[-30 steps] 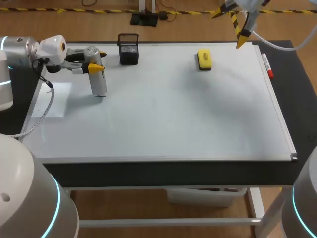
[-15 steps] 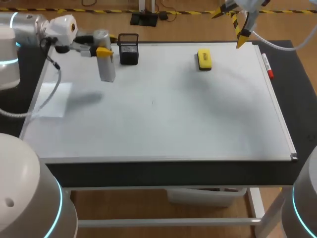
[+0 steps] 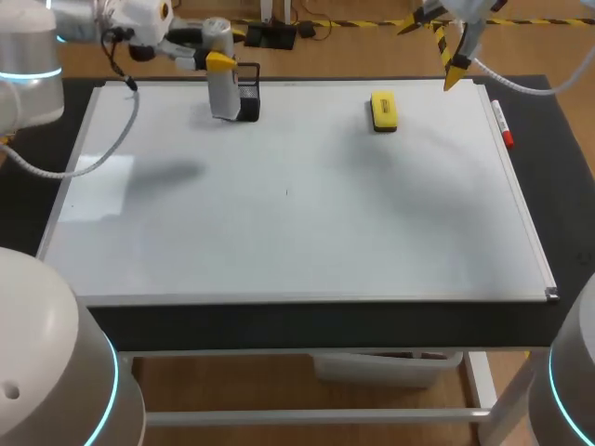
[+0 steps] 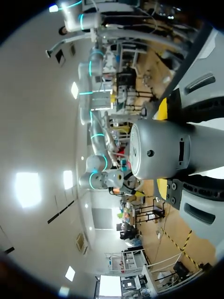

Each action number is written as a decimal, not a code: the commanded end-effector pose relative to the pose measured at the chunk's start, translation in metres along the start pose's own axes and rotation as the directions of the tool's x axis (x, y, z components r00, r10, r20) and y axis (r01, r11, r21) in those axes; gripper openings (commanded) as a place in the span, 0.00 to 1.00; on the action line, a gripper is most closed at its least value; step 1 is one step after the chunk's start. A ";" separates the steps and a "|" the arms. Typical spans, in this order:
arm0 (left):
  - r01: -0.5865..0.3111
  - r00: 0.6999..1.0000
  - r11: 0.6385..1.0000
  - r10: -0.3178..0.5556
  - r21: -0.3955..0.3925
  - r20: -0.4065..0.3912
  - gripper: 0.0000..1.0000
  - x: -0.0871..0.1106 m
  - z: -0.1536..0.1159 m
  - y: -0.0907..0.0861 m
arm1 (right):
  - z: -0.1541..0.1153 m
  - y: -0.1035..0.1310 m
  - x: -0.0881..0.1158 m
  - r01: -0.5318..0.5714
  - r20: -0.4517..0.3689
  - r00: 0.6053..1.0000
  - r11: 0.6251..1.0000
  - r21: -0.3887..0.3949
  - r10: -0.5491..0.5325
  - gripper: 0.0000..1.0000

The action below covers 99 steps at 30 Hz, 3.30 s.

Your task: Pick up the inspection probe, press it on each red-marked spot on the whiteboard one by one, put down the probe, pick up the eraser, and wipe off all the red marks.

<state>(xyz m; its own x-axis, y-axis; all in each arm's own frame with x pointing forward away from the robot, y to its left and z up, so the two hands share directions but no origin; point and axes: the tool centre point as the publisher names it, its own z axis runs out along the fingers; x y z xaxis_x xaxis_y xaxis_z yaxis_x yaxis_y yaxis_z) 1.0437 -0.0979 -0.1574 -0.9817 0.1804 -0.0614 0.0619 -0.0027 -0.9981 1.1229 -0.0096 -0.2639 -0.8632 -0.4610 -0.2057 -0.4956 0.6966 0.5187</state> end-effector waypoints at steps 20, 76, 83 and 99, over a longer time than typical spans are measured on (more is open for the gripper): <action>-0.014 0.998 0.999 0.012 0.032 0.056 0.00 -0.097 -0.006 0.000 | -0.001 0.000 -0.001 0.001 -0.005 1.000 1.000 0.003 -0.001 1.00; 0.033 0.999 0.998 -0.033 0.047 -0.005 0.00 -0.180 -0.024 0.064 | -0.001 0.000 -0.001 0.001 -0.005 1.000 1.000 0.003 -0.001 1.00; 0.049 0.999 0.998 -0.049 0.044 -0.018 0.00 -0.176 -0.022 0.073 | -0.001 0.000 -0.001 0.001 -0.005 1.000 1.000 0.003 -0.001 1.00; 0.060 0.997 0.997 -0.058 0.042 -0.045 0.00 -0.170 -0.023 0.099 | -0.001 0.000 -0.001 0.001 -0.005 1.000 1.000 0.003 -0.001 1.00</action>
<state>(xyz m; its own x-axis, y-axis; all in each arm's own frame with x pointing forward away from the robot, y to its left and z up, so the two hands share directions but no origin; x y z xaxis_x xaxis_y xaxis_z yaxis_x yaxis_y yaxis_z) 1.2119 -0.1068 -0.2385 -0.9962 -0.0864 0.0056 -0.0038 -0.0211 -0.9998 1.1229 -0.0096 -0.2639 -0.8632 -0.4611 -0.2055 -0.4956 0.6967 0.5187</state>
